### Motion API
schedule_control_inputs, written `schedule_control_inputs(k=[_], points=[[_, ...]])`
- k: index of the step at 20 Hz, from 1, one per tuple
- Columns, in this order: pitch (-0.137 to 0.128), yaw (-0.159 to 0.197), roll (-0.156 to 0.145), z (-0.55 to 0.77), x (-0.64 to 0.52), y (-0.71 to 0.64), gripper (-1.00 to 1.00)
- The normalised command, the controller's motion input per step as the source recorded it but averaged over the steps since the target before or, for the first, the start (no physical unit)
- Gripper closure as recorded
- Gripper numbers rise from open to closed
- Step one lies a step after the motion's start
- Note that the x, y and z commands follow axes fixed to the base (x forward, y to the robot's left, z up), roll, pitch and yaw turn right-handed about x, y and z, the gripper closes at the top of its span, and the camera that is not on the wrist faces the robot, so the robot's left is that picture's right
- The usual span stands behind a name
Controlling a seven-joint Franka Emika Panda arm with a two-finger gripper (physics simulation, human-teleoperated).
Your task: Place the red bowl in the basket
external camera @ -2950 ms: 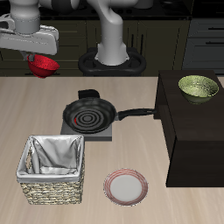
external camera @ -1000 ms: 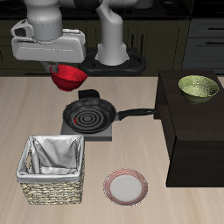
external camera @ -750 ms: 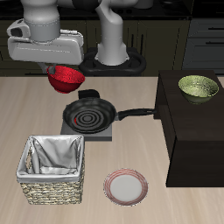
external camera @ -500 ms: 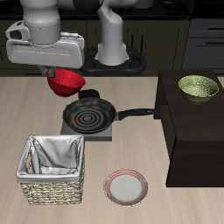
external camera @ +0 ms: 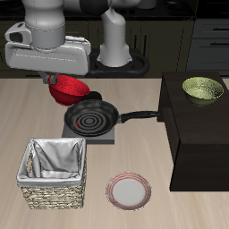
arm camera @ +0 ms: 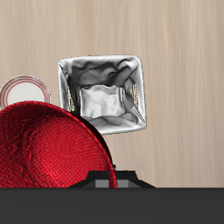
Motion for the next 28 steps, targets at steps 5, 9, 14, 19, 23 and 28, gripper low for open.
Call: schedule_control_inputs(k=[5,9,14,19,23,28], points=[[-0.02,-0.002,-0.044,0.12,0.36,-0.07,1.0],[-0.019,0.011,-0.039,0.1,0.28,-0.09,1.0],[0.013,0.011,0.002,0.01,0.28,0.02,1.0],[0.005,0.009,-0.008,-0.04,0.17,0.07,1.0],[0.008,0.007,-0.021,-0.06,0.13,-0.08,1.0],[0.02,0.008,-0.024,-0.18,0.06,-0.14,1.0]])
